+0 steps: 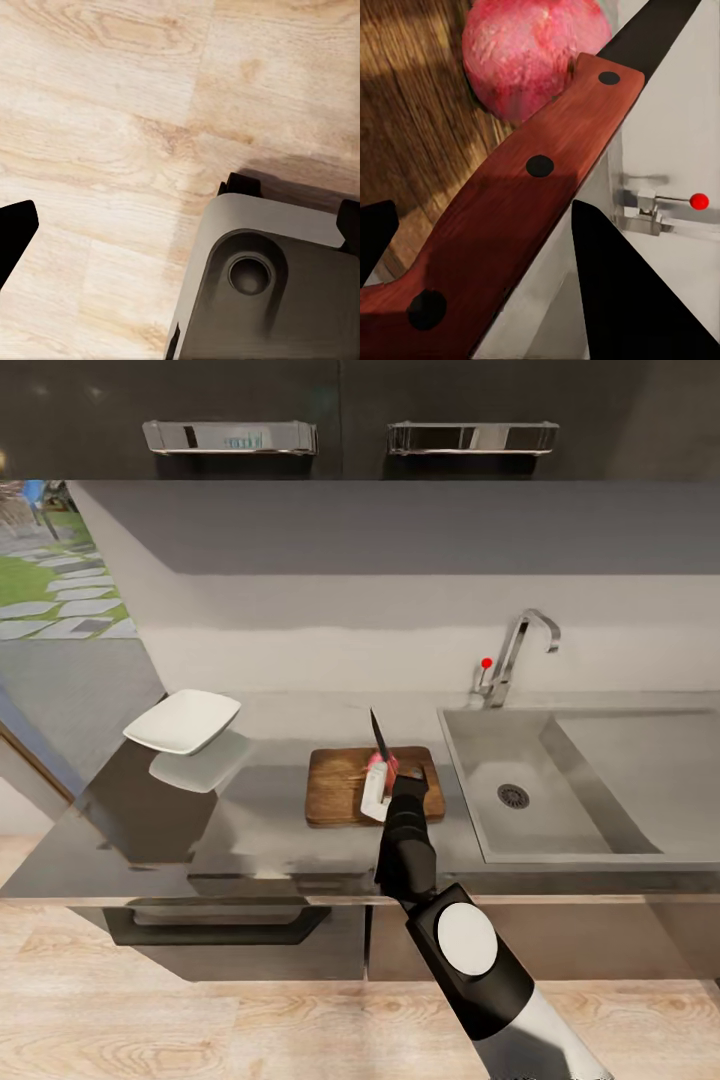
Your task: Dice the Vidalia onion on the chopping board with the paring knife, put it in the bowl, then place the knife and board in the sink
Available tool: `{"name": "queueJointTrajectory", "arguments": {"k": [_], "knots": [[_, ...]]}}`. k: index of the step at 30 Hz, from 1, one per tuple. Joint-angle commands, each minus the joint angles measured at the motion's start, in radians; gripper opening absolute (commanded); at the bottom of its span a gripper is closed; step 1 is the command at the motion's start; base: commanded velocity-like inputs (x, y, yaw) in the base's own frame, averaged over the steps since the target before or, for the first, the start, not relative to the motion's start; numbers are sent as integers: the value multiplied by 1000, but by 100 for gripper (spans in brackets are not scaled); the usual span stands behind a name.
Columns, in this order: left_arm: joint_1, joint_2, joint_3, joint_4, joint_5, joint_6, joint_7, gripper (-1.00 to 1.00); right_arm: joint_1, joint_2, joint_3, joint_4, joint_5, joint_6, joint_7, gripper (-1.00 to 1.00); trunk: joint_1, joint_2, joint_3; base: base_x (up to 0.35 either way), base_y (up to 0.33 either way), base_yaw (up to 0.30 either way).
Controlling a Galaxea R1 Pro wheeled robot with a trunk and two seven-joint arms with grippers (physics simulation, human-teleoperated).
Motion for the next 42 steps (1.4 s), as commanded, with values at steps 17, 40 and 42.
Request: {"name": "queueJointTrajectory", "arguments": {"k": [17, 40, 42], "knots": [[0, 0, -9, 0, 7, -3, 4, 100, -1, 0, 0, -65, 8, 2, 10, -100, 0, -1, -1, 0, 0, 0], [0, -8, -9, 0, 7, -2, 4, 100, -1, 0, 6, -100, 17, 2, 22, -100, 0, -1, -1, -80, 43, 0], [0, -10, -9, 0, 7, -2, 4, 100, -1, 0, 6, -100, 17, 2, 51, -100, 0, -1, -1, -162, 154, 0]]}}
